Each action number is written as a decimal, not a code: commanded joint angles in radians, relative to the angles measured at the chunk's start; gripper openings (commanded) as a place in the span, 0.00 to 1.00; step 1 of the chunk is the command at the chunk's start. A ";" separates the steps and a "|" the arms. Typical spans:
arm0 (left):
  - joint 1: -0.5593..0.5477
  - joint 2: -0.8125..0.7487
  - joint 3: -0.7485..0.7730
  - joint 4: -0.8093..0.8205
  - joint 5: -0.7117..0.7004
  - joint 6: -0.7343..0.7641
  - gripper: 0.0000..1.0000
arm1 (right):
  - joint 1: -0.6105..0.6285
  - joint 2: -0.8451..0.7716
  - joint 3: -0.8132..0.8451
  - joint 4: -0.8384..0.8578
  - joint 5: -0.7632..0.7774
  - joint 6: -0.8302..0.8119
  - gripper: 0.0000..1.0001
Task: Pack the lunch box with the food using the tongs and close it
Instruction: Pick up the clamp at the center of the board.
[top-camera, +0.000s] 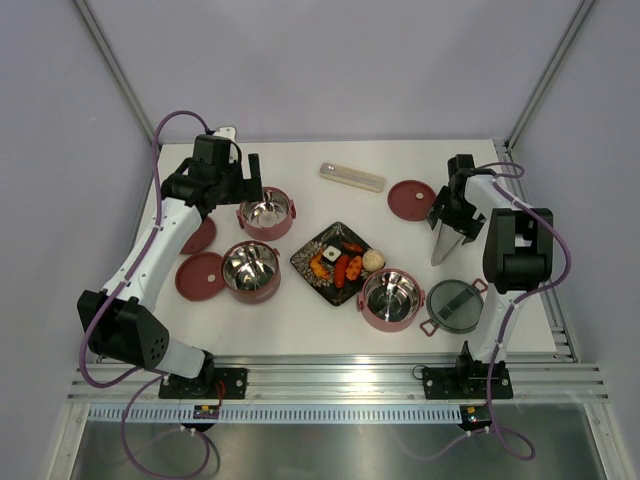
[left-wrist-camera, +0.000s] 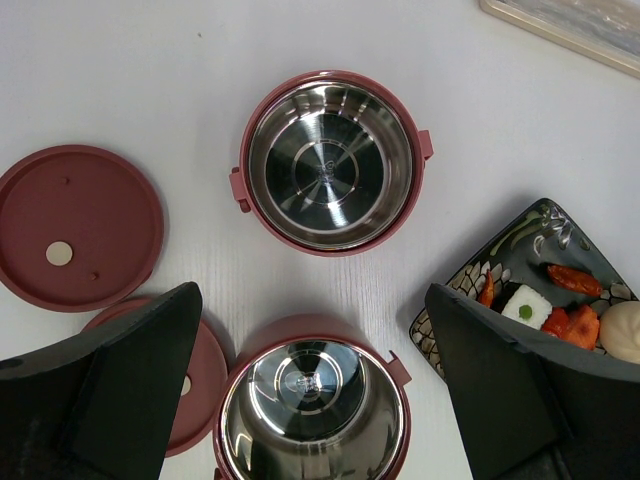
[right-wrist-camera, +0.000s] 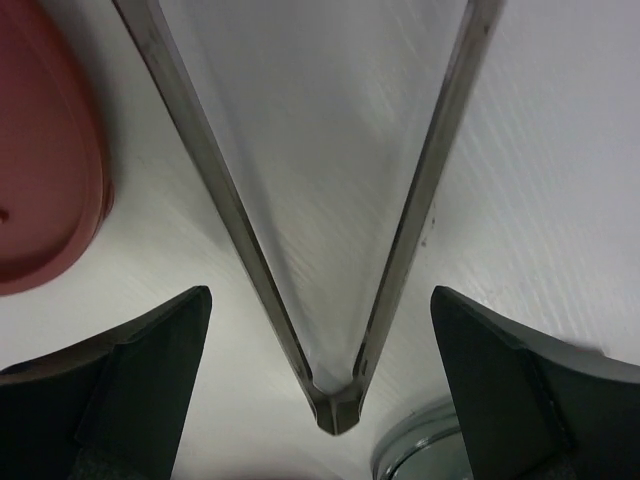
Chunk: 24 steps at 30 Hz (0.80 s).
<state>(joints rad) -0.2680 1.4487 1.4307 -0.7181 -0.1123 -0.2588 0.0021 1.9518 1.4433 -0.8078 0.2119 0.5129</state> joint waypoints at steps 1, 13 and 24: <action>-0.007 -0.030 0.028 0.006 0.005 0.015 0.99 | -0.033 0.055 0.060 0.047 -0.020 -0.053 0.99; -0.007 -0.040 0.022 -0.007 -0.010 0.003 0.99 | -0.037 0.116 0.055 0.165 -0.039 -0.116 0.68; -0.005 -0.036 0.031 0.002 -0.024 -0.003 0.99 | -0.037 -0.129 0.014 0.043 0.000 -0.128 0.32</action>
<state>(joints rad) -0.2680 1.4475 1.4307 -0.7410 -0.1200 -0.2596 -0.0341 1.9621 1.4513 -0.7120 0.1822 0.4046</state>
